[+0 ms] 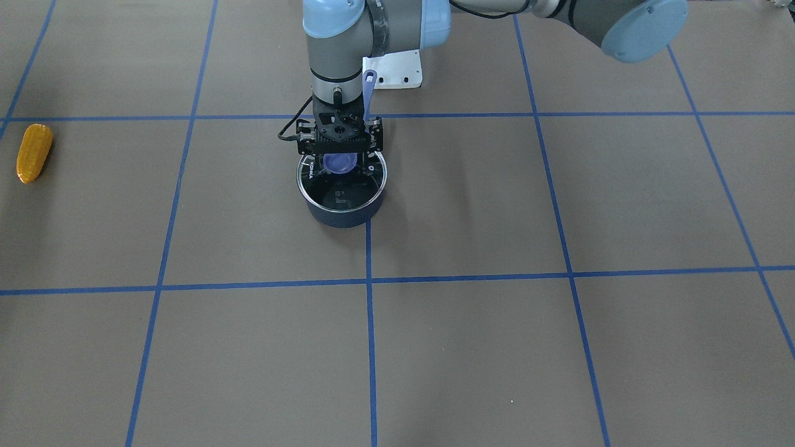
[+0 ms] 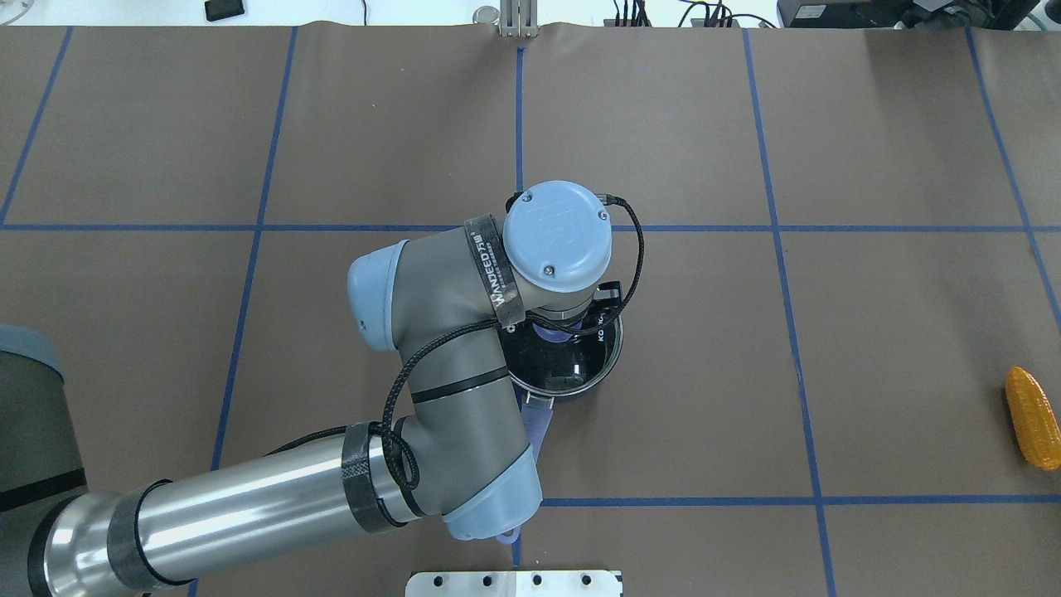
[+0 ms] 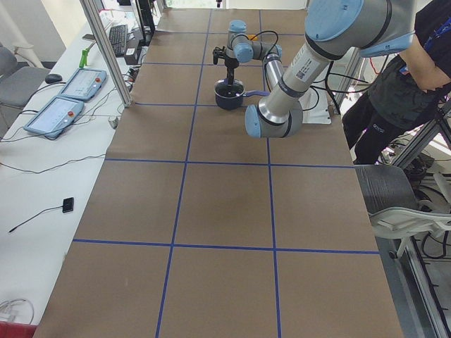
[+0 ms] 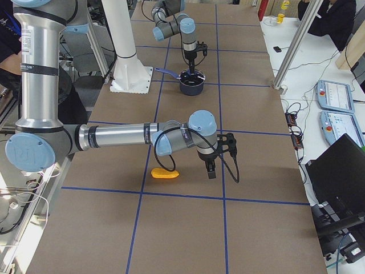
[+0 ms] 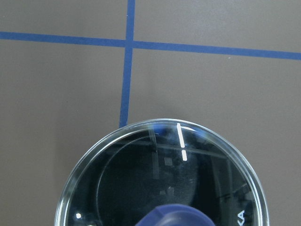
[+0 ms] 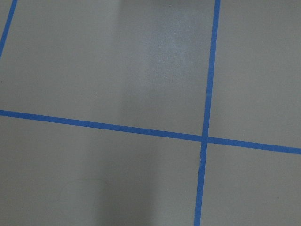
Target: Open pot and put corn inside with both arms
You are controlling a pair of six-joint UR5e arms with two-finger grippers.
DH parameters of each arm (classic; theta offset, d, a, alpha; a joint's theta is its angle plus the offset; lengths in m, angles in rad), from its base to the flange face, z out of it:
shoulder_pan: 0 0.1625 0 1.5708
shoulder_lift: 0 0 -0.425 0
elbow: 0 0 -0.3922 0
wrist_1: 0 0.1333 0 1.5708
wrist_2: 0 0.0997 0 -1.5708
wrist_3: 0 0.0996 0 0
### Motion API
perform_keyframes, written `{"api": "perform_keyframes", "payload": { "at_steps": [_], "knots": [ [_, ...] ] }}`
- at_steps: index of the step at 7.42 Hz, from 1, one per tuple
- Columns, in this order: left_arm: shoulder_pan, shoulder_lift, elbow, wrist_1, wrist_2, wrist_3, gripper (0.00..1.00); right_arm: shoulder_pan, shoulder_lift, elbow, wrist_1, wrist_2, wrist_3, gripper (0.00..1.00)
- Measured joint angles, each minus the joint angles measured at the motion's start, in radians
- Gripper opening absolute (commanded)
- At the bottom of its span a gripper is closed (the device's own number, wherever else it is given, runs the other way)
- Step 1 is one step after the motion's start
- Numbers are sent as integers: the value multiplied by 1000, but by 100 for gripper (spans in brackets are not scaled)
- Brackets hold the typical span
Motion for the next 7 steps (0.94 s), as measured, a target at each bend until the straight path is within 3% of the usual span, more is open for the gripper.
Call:
{"api": "perform_keyframes", "payload": {
  "at_steps": [2, 4, 7],
  "knots": [
    [3, 1, -1, -3, 18, 4, 1, -2, 1, 0, 0, 0, 0, 100],
    [3, 3, -24, 1, 21, 9, 0, -2, 2, 0, 0, 0, 0, 100],
    [-10, 93, -179, 15, 13, 98, 0, -3, 3, 0, 0, 0, 0, 100]
  ]
}}
